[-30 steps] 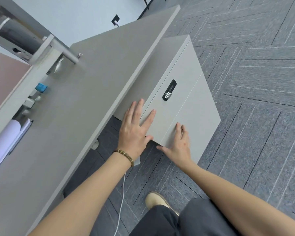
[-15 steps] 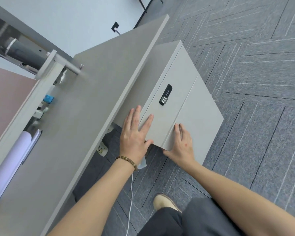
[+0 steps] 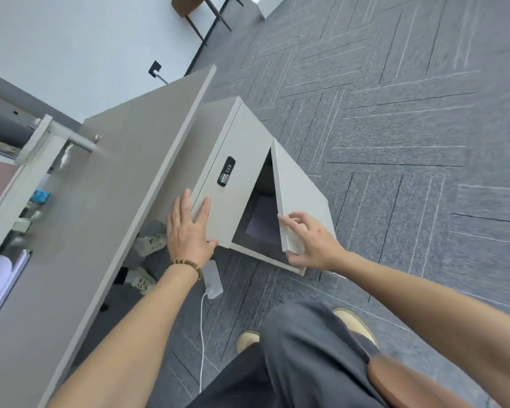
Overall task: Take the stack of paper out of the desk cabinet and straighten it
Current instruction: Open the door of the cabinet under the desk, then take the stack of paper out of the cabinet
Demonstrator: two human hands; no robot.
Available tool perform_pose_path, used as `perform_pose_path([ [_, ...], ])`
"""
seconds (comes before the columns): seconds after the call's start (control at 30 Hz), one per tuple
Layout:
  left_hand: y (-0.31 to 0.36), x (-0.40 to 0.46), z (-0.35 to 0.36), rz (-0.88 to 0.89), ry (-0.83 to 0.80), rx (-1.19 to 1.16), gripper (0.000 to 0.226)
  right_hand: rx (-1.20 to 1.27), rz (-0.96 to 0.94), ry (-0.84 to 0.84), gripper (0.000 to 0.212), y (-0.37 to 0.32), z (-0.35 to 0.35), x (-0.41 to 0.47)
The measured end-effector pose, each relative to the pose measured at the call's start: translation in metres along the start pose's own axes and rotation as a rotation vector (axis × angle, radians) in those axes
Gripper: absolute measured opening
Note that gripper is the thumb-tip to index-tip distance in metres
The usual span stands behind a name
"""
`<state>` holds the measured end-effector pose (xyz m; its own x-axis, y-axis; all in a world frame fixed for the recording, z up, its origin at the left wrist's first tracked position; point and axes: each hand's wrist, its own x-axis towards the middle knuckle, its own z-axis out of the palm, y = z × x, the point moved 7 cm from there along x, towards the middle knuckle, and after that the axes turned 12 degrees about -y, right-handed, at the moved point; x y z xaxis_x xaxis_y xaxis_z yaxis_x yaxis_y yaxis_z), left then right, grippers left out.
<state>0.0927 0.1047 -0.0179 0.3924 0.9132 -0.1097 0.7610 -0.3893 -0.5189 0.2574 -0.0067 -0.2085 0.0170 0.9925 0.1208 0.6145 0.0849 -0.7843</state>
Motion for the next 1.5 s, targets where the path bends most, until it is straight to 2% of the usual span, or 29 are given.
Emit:
perform_pose_path([
  [0.13, 0.009, -0.007, -0.011, -0.039, -0.036, -0.049, 0.121, 0.04, -0.011, -0.081, 0.064, 0.006, -0.018, -0.017],
  [0.37, 0.013, -0.008, -0.021, -0.066, -0.144, -0.096, 0.128, 0.168, 0.081, -0.278, 0.073, 0.054, -0.091, -0.041],
  [0.53, 0.018, -0.007, -0.021, -0.091, -0.134, -0.111, 0.125, 0.141, 0.184, -0.252, 0.069, 0.089, -0.158, -0.043],
  [0.6, 0.016, -0.007, -0.019, -0.084, -0.121, -0.107, 0.123, 0.129, 0.239, -0.242, 0.059, 0.096, -0.176, -0.039],
  [0.7, 0.014, -0.006, -0.017, -0.085, -0.099, -0.116, 0.122, 0.079, 0.314, -0.137, 0.053, 0.105, -0.197, -0.029],
  [0.77, 0.016, -0.005, -0.016, -0.093, -0.107, -0.121, 0.123, 0.005, 0.343, -0.075, 0.062, 0.108, -0.208, -0.022],
  [0.93, 0.018, -0.003, -0.015, -0.122, -0.1, -0.129, 0.123, -0.465, 0.436, 0.005, 0.093, 0.108, -0.221, -0.008],
  [1.07, 0.036, -0.004, -0.014, -0.159, -0.087, -0.107, 0.115, -0.586, 0.503, -0.032, 0.103, 0.104, -0.217, 0.006],
  [1.17, 0.053, -0.005, -0.012, -0.194, -0.024, -0.191, 0.101, -0.625, 0.524, -0.062, 0.106, 0.096, -0.212, 0.017],
  [1.27, 0.074, -0.005, 0.0, -0.084, 0.009, -0.361, 0.083, -0.626, 0.46, -0.072, 0.094, 0.085, -0.201, 0.031],
  [1.37, 0.102, -0.004, 0.023, 0.083, -0.05, -0.425, 0.069, -0.586, 0.298, -0.078, 0.074, 0.069, -0.18, 0.039],
  [1.5, 0.121, 0.012, 0.056, 0.074, -0.167, -0.604, 0.068, -0.463, 0.232, -0.11, 0.054, 0.066, -0.141, 0.05],
])
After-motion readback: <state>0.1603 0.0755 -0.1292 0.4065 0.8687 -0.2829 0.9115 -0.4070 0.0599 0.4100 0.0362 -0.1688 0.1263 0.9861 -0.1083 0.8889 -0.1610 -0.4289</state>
